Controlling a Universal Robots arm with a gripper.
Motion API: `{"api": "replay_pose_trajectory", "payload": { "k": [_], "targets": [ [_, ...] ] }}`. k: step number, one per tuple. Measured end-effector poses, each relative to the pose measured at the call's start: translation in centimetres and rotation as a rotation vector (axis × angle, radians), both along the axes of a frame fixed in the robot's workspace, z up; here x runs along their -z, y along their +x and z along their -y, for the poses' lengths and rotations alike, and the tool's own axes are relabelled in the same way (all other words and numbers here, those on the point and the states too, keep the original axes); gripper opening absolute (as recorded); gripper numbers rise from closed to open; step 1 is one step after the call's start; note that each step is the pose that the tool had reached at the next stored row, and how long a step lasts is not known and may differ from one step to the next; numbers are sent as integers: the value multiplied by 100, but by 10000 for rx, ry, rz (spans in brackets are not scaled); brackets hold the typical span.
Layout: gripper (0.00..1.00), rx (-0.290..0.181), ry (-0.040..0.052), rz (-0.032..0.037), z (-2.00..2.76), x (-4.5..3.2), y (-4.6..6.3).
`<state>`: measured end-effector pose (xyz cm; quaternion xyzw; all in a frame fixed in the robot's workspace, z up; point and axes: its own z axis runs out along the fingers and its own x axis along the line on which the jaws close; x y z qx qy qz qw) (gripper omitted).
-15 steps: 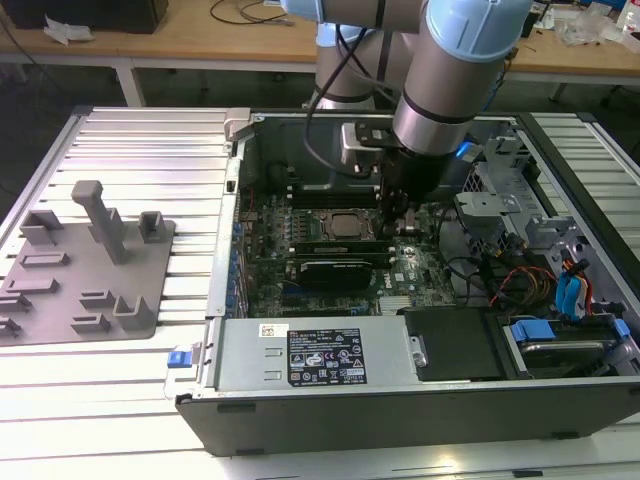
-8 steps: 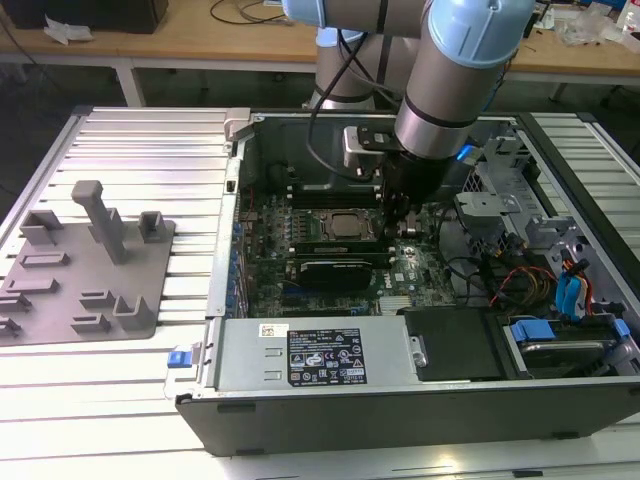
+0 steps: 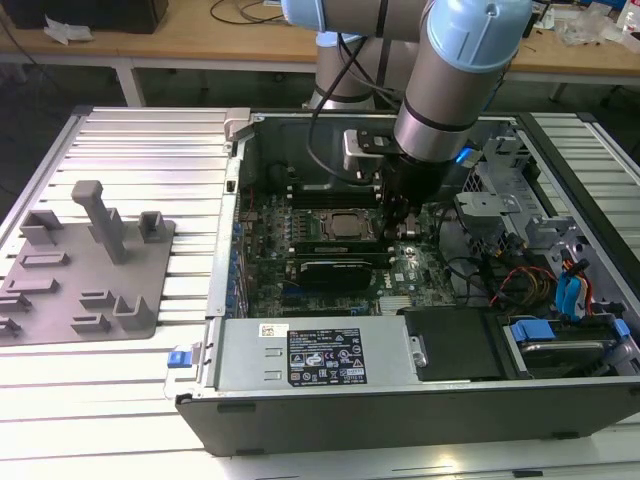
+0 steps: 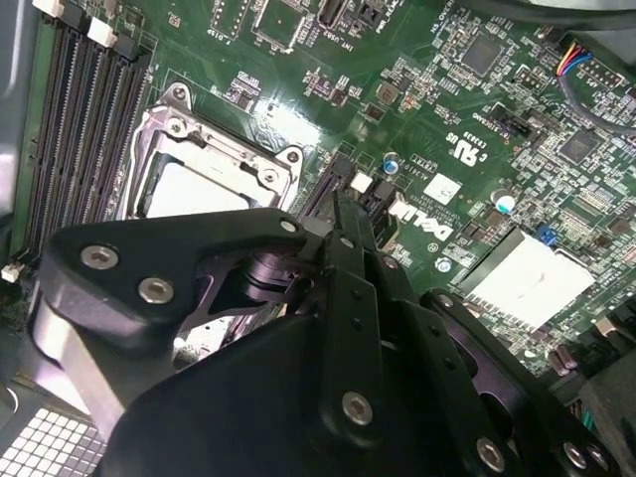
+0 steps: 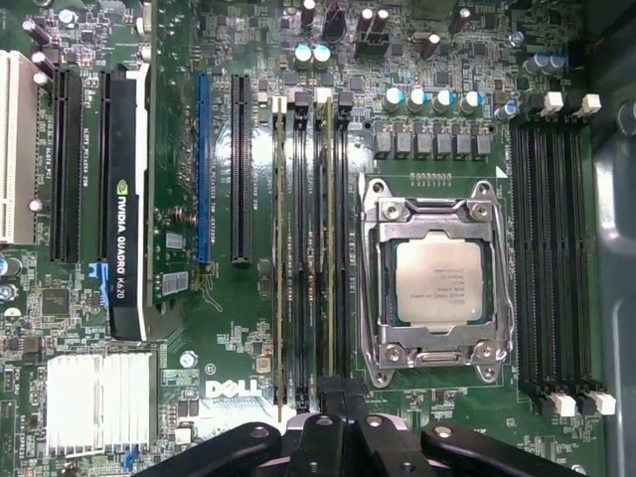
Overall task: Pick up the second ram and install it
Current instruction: 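Press down the second ram until it locks into place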
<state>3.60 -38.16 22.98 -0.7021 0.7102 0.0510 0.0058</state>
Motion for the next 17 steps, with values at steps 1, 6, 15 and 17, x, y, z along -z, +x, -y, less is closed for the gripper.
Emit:
{"api": "replay_pose_trajectory", "payload": {
  "k": [1,6,15,17],
  "targets": [
    [8,0,1,0,0,1,0],
    [8,0,1,0,0,10,0],
    [8,0,0,1,0,-182,-8],
    [8,0,1,1,0,-182,-62]
  ]
}}
